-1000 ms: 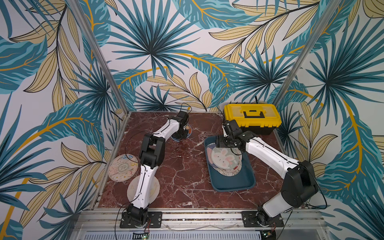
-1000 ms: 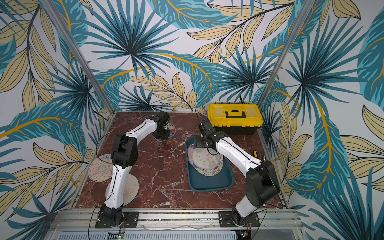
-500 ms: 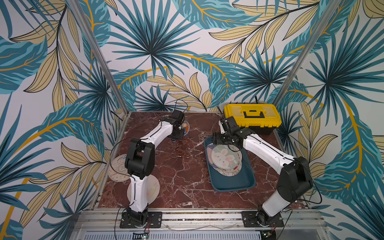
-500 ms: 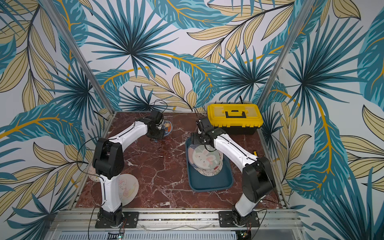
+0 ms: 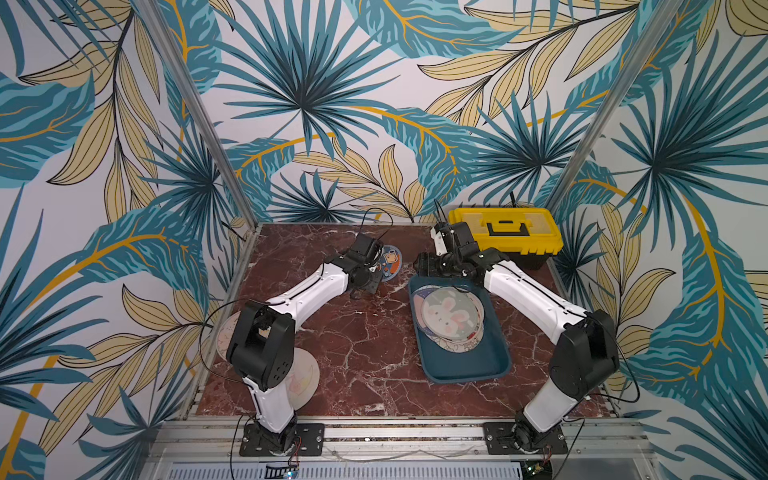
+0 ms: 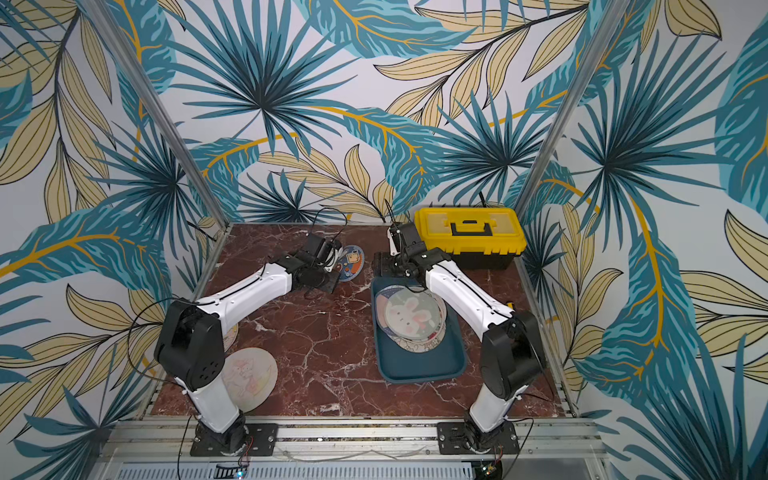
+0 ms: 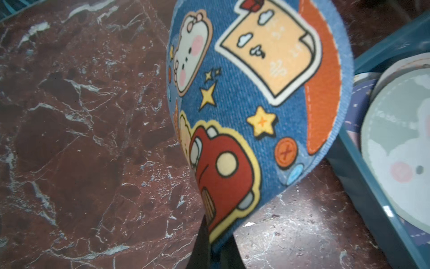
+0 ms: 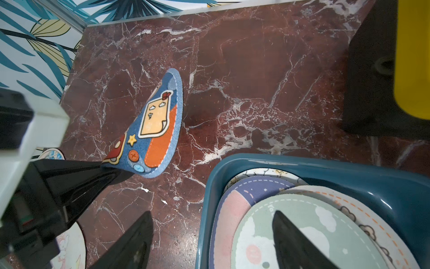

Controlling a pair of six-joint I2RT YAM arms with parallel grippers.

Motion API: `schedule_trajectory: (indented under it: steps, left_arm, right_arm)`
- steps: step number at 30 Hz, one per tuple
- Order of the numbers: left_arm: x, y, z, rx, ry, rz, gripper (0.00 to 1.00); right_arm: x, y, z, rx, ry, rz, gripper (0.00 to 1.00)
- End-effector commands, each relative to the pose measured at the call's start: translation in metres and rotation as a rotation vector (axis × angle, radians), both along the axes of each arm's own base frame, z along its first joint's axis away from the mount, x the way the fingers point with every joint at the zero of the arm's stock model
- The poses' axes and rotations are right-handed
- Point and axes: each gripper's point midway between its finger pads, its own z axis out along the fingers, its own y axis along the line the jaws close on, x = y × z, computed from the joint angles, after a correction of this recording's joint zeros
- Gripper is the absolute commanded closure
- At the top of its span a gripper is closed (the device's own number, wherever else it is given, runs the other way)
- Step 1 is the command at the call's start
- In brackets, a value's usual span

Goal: Put the coasters into the storage box
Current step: Pick up the coaster from the center of the board, then place the coaster in the storage box.

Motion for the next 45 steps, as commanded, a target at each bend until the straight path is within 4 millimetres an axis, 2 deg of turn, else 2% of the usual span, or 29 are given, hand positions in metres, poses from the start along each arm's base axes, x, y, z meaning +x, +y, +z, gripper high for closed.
schedule_trajectory:
  steps: [1,10,18,26,28,35,38,40,45]
  left_arm:
    - [-0.006,-0.013,0.021,-0.076,-0.054,-0.036,1.0]
    - [-0.025,-0.039,0.026,-0.108,-0.044,-0.104,1.0]
    - [-0.037,-0.063,0.035,-0.173,-0.032,-0.179,1.0]
    - [-0.043,-0.074,0.039,-0.209,-0.034,-0.216,1.0]
    - [-0.043,-0.074,0.039,-0.209,-0.036,-0.215,1.0]
    - [-0.04,-0.074,0.039,-0.21,-0.049,-0.204,1.0]
    - [-0.037,-0.073,0.038,-0.204,-0.059,-0.189,1.0]
    - [-0.035,-0.07,0.036,-0.195,-0.066,-0.179,1.0]
    - [-0.033,-0.069,0.034,-0.185,-0.07,-0.168,1.0]
  right_arm:
    - [0.009,0.01,0.006,0.051,-0.011,0.014,0.2]
    - [0.016,0.022,0.01,0.092,-0.017,0.04,0.2]
    - [0.021,0.023,-0.004,0.066,0.015,0.033,0.2]
    - [0.022,0.026,-0.003,0.088,0.014,0.031,0.22]
    - [0.022,0.026,-0.001,0.095,0.012,0.03,0.29]
    - [0.018,0.025,0.006,0.101,0.002,0.03,0.74]
    - [0.016,0.022,0.009,0.1,-0.003,0.026,0.89]
    - [0.015,0.022,0.011,0.101,-0.01,0.027,0.95]
    - [0.012,0.02,0.017,0.106,-0.025,0.029,1.0]
